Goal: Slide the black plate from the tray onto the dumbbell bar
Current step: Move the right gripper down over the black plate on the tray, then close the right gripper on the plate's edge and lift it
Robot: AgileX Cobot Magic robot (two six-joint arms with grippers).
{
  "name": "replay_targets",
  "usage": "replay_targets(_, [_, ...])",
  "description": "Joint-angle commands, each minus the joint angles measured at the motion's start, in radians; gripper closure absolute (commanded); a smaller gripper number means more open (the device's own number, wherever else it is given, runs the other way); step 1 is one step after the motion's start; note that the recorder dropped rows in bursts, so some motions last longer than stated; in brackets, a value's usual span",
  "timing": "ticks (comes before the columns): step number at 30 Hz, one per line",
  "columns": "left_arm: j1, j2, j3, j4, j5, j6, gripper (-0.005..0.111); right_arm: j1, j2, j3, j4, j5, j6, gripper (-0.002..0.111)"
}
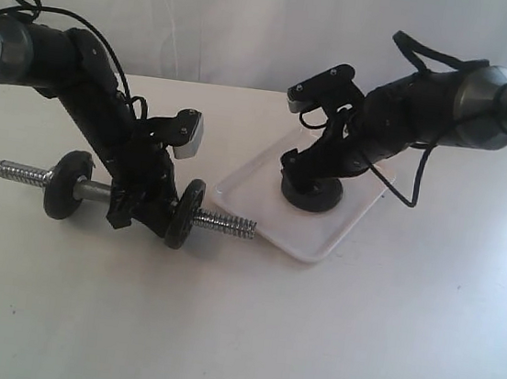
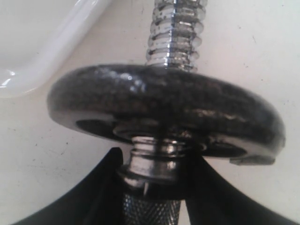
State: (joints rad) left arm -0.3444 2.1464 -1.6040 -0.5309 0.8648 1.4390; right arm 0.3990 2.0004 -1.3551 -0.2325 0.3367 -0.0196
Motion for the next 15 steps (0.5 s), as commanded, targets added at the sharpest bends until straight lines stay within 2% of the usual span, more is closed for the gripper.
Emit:
replay_targets(1, [-0.006, -0.01, 0.003, -0.087, 0.021, -0.001, 0.107, 0.0, 0.0, -0.007, 0.021, -0.014, -0.011, 0.003])
replay_targets(15, [-0.006, -0.01, 0.003, -0.089, 0.017, -0.001, 0.107, -0.031, 0.106, -0.007, 0.166, -0.193, 0.001, 0.003])
